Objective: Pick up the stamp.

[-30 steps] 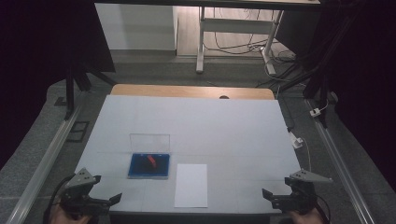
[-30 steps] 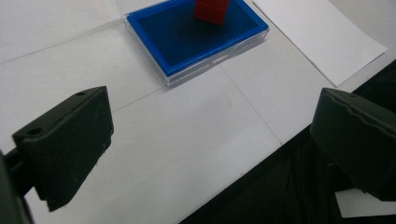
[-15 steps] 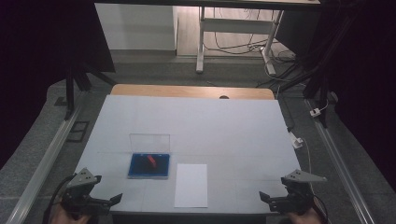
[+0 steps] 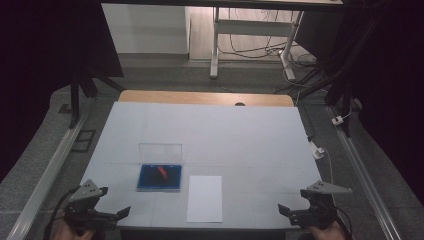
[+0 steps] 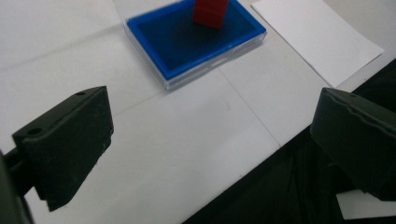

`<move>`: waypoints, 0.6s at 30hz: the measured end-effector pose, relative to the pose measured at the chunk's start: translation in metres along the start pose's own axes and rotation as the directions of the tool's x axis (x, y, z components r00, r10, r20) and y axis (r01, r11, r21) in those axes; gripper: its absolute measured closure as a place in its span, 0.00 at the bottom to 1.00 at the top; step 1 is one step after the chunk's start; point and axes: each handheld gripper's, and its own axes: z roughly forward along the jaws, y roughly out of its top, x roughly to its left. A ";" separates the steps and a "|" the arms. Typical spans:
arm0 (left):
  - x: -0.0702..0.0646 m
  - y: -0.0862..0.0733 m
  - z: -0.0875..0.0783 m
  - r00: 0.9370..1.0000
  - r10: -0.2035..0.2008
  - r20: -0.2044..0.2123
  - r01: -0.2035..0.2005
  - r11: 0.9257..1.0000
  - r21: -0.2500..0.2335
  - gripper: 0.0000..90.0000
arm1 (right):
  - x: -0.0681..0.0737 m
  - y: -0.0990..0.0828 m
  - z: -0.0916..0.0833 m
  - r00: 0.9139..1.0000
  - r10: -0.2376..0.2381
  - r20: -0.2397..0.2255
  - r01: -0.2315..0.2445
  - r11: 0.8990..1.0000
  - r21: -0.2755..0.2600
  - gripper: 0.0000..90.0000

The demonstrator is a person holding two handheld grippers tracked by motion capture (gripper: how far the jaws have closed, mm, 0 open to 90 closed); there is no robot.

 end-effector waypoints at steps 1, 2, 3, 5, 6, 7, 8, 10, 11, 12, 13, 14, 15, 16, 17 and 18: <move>0.000 0.001 0.000 1.000 0.005 0.003 -0.005 1.000 -0.004 0.00 | 0.000 0.000 0.000 1.000 -0.002 0.000 0.002 1.000 0.003 0.00; 0.000 0.003 0.000 1.000 0.013 0.008 -0.013 1.000 -0.010 0.00 | 0.000 0.000 0.000 1.000 -0.005 0.001 0.005 1.000 0.004 0.00; -0.001 0.004 0.000 1.000 0.021 0.015 -0.020 1.000 -0.019 0.00 | 0.000 0.000 0.000 1.000 -0.005 0.000 0.005 1.000 0.005 0.00; -0.001 0.007 0.002 0.999 0.029 0.034 -0.028 0.999 -0.023 0.00 | 0.000 0.000 0.000 1.000 -0.002 -0.001 0.002 1.000 0.005 0.00; -0.001 0.008 0.003 0.999 0.036 0.036 -0.035 0.999 -0.023 0.00 | 0.000 0.000 0.000 1.000 -0.001 -0.001 0.001 1.000 0.004 0.00; -0.002 0.009 0.004 0.999 0.036 0.041 -0.035 0.999 -0.024 0.00 | 0.000 0.000 0.000 1.000 0.000 -0.002 0.000 1.000 0.004 0.00; -0.001 0.009 0.005 0.998 0.038 0.044 -0.037 0.999 -0.024 0.00 | 0.000 0.000 0.000 1.000 0.000 -0.002 0.000 1.000 0.004 0.00; -0.001 0.011 0.008 0.998 0.040 0.049 -0.039 0.999 -0.027 0.00 | 0.000 0.000 0.000 1.000 0.002 -0.003 -0.002 1.000 0.005 0.00; -0.002 0.012 0.009 0.998 0.045 0.051 -0.043 0.999 -0.028 0.00 | -0.001 0.000 0.000 1.000 0.004 -0.005 -0.004 1.000 0.006 0.00; -0.002 0.013 0.010 0.997 0.050 0.058 -0.049 0.998 -0.028 0.00 | -0.001 0.000 0.001 1.000 0.004 -0.006 -0.004 1.000 0.006 0.00; -0.002 0.014 0.011 0.997 0.055 0.060 -0.054 0.998 -0.025 0.00 | -0.001 0.000 0.001 1.000 0.004 -0.006 -0.004 1.000 0.006 0.00; -0.003 0.015 0.013 0.996 0.062 0.058 -0.060 0.998 -0.024 0.00 | -0.001 0.001 0.001 1.000 0.002 -0.008 -0.002 1.000 0.008 0.00; -0.004 0.017 0.016 0.996 0.069 0.061 -0.068 0.998 -0.020 0.00 | -0.001 0.001 0.001 1.000 0.002 -0.008 -0.002 1.000 0.008 0.00; -0.004 0.017 0.016 0.996 0.069 0.061 -0.068 0.998 -0.020 0.00 | -0.001 0.001 0.001 1.000 0.002 -0.008 -0.002 1.000 0.008 0.00; -0.004 0.017 0.018 0.996 0.070 0.062 -0.069 0.997 -0.018 0.00 | -0.001 0.001 0.001 1.000 0.002 -0.009 -0.002 1.000 0.008 0.00; -0.003 0.018 0.020 0.995 0.075 0.062 -0.073 0.997 -0.019 0.00 | -0.001 0.001 0.001 1.000 0.003 -0.009 -0.003 1.000 0.008 0.00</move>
